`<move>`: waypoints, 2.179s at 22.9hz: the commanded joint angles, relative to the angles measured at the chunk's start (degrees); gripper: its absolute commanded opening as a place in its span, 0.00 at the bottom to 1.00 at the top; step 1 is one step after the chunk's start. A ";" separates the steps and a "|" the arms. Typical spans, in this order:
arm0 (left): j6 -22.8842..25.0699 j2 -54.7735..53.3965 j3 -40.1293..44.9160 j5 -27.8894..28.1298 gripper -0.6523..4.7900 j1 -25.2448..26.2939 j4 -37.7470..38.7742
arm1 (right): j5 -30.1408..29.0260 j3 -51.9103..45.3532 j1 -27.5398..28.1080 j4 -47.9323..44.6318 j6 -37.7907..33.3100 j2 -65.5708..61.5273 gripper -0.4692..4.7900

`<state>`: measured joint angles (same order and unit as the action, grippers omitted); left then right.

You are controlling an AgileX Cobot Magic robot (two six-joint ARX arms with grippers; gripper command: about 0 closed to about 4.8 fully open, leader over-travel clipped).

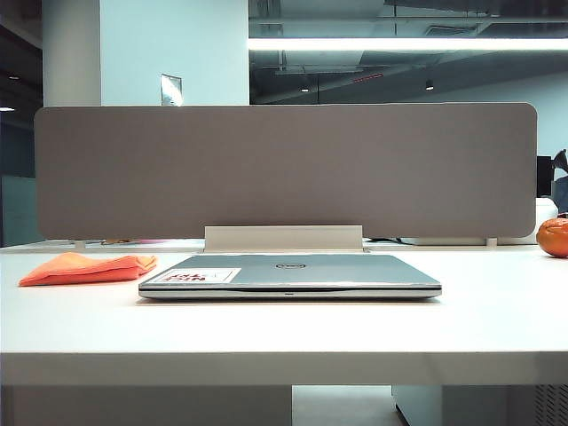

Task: Pick up the orange rag and put it over the laptop.

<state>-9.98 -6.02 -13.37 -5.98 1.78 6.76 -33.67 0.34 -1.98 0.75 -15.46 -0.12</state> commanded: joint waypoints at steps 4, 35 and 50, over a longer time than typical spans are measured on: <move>0.09 -21.35 -11.50 -0.90 0.11 0.02 -0.46 | -0.35 -0.20 -0.07 -1.05 -0.20 0.13 0.08; -1.42 -92.37 -57.09 -0.44 0.11 0.09 -3.34 | 0.11 -0.20 -0.07 -0.37 -0.17 0.13 0.08; -4.24 -103.95 -67.25 -4.85 0.52 5.77 5.40 | 0.72 -0.22 -0.04 0.74 -0.15 0.13 0.08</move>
<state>-14.06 -109.25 -80.62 -9.23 7.51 11.64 -33.04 0.34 -2.00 2.09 -15.49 -0.12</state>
